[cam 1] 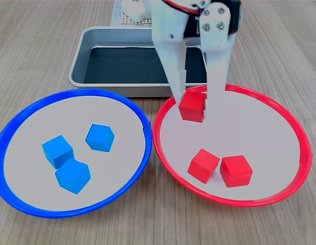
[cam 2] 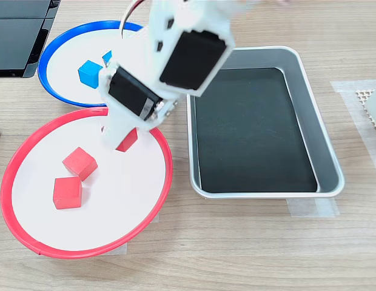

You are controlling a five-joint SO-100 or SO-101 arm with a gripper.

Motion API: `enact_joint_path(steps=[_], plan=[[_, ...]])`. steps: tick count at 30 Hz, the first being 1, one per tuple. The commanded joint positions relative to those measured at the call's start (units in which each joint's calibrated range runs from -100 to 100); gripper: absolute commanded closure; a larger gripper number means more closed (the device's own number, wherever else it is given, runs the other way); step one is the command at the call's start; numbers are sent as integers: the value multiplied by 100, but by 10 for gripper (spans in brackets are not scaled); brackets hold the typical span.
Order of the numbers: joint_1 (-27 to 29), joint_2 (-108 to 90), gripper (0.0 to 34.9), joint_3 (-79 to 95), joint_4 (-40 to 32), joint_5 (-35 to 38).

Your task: Relocate any red block in the blue dish to the red dish, correcting any misplacement.

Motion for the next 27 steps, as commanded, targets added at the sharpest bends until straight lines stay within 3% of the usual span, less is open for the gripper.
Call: enact_joint_path(steps=[1, 27], plan=[[3, 150, 346, -284, -54, -54], [-430, 1668, 346, -1786, 28, -415]])
